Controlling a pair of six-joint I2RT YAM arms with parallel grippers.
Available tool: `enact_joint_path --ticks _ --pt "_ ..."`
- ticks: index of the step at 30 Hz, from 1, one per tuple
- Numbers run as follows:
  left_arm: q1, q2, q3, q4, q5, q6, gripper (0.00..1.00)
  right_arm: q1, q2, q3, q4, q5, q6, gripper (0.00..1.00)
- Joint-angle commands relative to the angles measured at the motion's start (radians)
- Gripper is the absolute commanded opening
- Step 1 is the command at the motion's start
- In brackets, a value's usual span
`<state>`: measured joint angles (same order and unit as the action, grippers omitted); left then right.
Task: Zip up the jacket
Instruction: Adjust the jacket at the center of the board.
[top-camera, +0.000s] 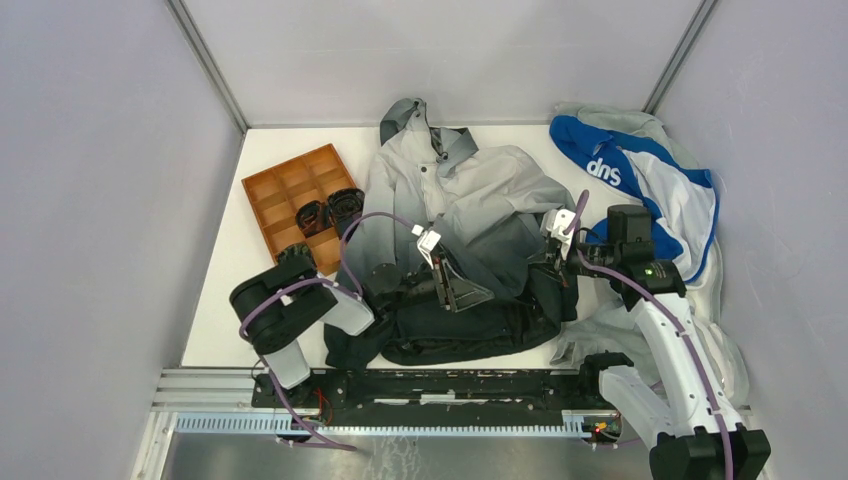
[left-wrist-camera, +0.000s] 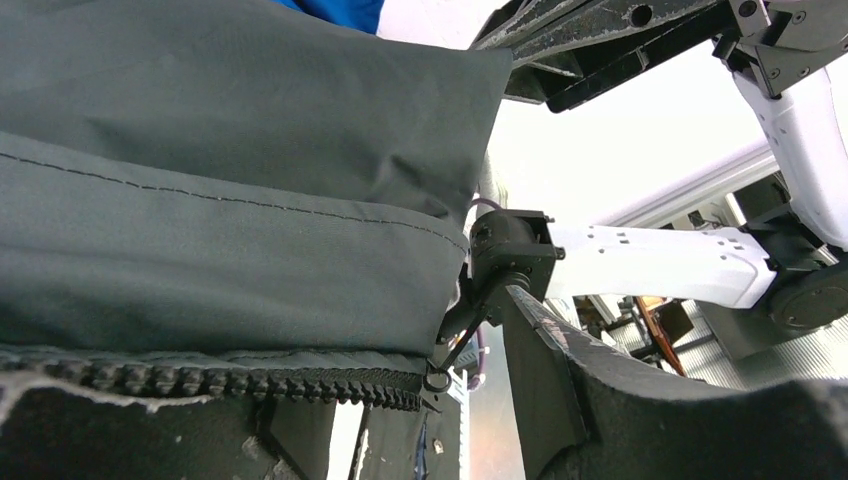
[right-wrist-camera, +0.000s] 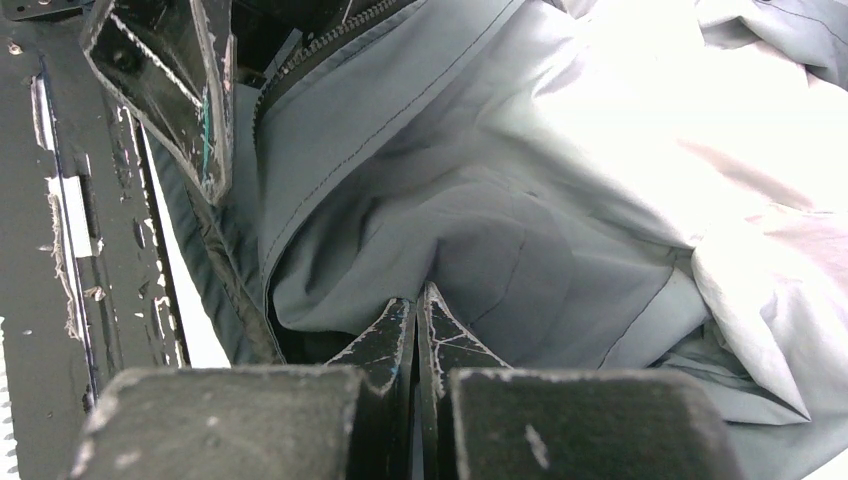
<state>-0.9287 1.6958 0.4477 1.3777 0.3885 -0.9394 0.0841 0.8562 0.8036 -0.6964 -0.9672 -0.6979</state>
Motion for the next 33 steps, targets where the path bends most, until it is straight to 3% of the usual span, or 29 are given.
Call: enact_joint_path --ticks 1,3,8,13,17,22,25,30,33 --pt "-0.025 0.050 0.000 0.172 -0.079 0.030 0.63 0.001 0.005 0.002 0.042 -0.042 0.020 0.00" --pt "-0.025 0.057 0.006 0.176 -0.088 0.026 0.55 0.000 0.006 0.002 0.042 -0.038 0.020 0.00" --pt "-0.002 -0.007 0.010 0.124 -0.115 0.042 0.03 0.002 0.009 0.011 0.036 0.042 0.007 0.00" --pt "0.084 -0.129 0.019 -0.089 -0.139 0.006 0.02 0.001 0.052 0.020 0.035 0.203 0.016 0.10" --pt "0.174 -0.162 0.129 -0.316 -0.066 -0.021 0.02 0.001 0.123 0.059 0.020 0.229 0.028 0.19" --pt "0.242 -0.114 0.308 -0.592 0.007 0.010 0.02 0.001 0.137 0.124 0.020 0.196 0.017 0.36" --pt "0.291 -0.066 0.367 -0.665 0.054 0.004 0.02 0.001 0.113 0.141 0.029 0.183 -0.001 0.47" --pt "0.342 0.000 0.483 -0.779 0.128 0.040 0.02 0.001 0.059 0.132 0.043 0.139 -0.047 0.53" --pt "0.358 0.038 0.563 -0.844 0.176 0.048 0.02 0.002 0.019 0.132 0.019 0.017 -0.137 0.55"
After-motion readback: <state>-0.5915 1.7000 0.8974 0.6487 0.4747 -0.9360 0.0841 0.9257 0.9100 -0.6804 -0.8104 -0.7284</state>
